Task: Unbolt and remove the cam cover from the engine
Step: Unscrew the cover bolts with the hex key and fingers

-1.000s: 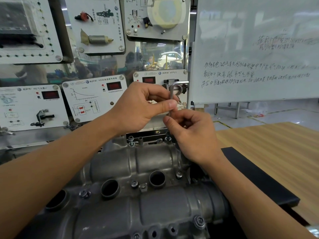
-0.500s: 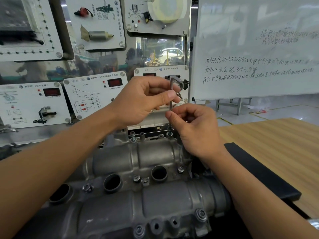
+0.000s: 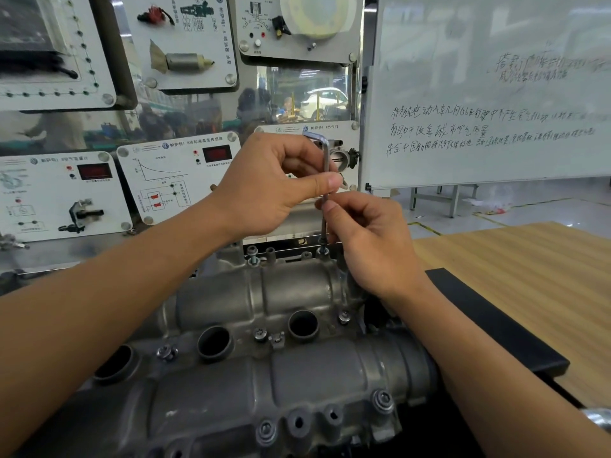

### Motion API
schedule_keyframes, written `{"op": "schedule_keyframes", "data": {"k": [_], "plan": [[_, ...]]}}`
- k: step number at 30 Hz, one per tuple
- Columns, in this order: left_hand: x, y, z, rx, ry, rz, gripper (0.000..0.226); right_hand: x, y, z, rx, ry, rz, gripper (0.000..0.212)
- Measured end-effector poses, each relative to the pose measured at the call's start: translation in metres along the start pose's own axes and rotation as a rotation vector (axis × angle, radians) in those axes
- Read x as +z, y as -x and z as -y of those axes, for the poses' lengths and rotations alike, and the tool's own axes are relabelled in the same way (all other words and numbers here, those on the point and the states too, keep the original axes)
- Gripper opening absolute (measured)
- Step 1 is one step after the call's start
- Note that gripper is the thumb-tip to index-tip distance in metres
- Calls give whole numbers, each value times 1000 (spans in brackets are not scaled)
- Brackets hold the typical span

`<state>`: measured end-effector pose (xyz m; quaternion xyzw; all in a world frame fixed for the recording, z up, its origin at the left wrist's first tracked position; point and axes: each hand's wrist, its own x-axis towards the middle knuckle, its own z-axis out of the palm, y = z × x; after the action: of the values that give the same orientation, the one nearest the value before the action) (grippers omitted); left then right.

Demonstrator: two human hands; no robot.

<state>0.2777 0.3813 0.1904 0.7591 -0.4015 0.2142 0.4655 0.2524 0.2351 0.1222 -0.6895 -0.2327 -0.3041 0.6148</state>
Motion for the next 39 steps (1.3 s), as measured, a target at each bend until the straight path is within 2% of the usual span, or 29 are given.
{"op": "schedule_keyframes", "data": {"k": [4,7,11,13,16,19,22,27,31,35,39], "plan": [[8,2,1,-24,33,-90,16,-1,0,-3,-14,-39,-56,11],[14,3,3,-51,47,-164,16,-2,0,-6,-8,-34,-93,14],[17,4,5,-55,74,-189,22,-3,0,-4,-41,12,-59,14],[13,3,5,-86,128,-130,21,-2,0,-3,-53,36,-35,17],[2,2,5,-137,181,118,22,-3,0,-2,-75,69,-4,29],[-5,1,6,-110,143,230,25,-3,0,-3,-79,91,33,22],[-3,2,7,-102,169,189,20,-3,0,-3,-58,98,43,23],[6,4,6,-53,124,16,12,-2,1,-2,-39,84,3,24],[14,5,8,-18,66,-91,33,-3,0,-4,5,25,-49,14],[14,5,6,-55,100,-67,41,-2,0,-4,13,20,-43,14],[0,2,4,-105,113,108,10,-2,0,-3,-8,94,-26,20]]}}
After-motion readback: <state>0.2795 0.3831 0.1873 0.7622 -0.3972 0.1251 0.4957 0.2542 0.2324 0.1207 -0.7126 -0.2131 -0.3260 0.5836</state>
